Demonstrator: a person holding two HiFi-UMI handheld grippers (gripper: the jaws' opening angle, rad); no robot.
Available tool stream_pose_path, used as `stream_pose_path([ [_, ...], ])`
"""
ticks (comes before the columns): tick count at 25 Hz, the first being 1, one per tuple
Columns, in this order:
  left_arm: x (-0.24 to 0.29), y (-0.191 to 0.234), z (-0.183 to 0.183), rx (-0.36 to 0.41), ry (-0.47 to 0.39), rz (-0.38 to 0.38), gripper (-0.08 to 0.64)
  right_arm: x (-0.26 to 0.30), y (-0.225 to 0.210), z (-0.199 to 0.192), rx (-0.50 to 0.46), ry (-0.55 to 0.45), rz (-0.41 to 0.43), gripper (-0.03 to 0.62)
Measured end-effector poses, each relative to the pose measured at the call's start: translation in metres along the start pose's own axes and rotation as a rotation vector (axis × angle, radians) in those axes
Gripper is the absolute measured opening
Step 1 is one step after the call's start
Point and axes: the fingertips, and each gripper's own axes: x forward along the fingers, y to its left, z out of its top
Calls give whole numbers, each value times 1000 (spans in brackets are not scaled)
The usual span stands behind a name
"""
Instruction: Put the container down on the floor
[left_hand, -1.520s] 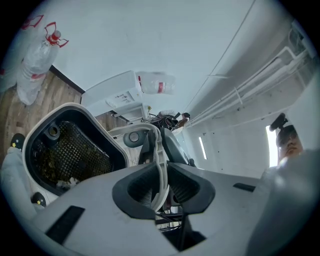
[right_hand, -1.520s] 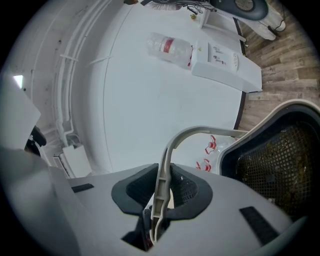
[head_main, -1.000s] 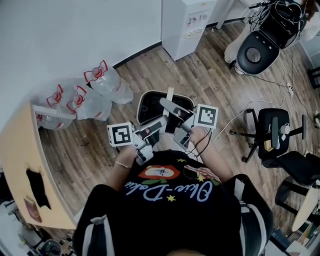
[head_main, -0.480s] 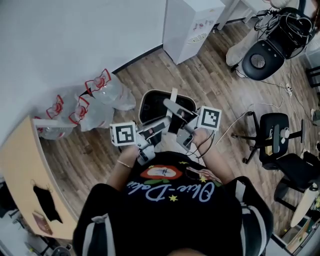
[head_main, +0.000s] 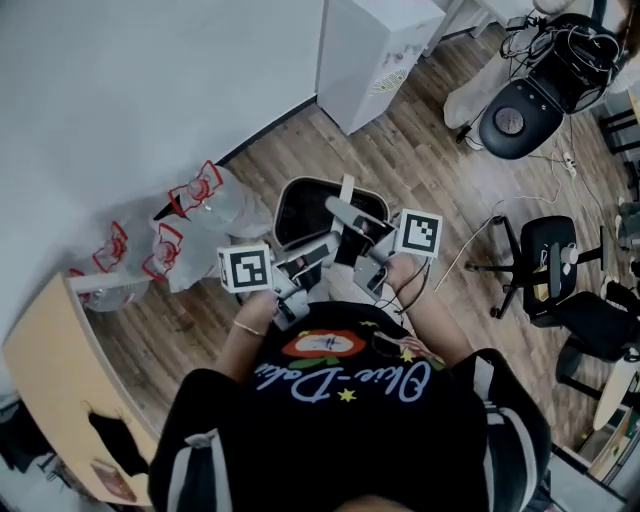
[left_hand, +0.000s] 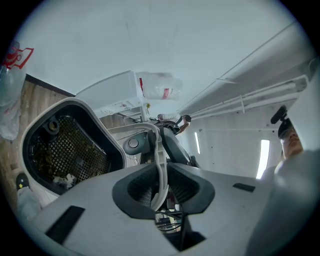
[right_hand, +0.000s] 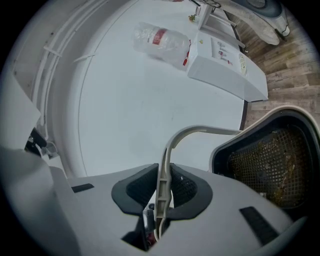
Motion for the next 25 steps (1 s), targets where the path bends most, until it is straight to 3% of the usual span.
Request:
stream_pose_path([
  [16,-2,-4,4,18,47,-47,52,0,7,3,-15,-56,-17,57],
  [25,25,15,59,-44,24,-47,52,35,-11,55,16,-35,-25,57],
])
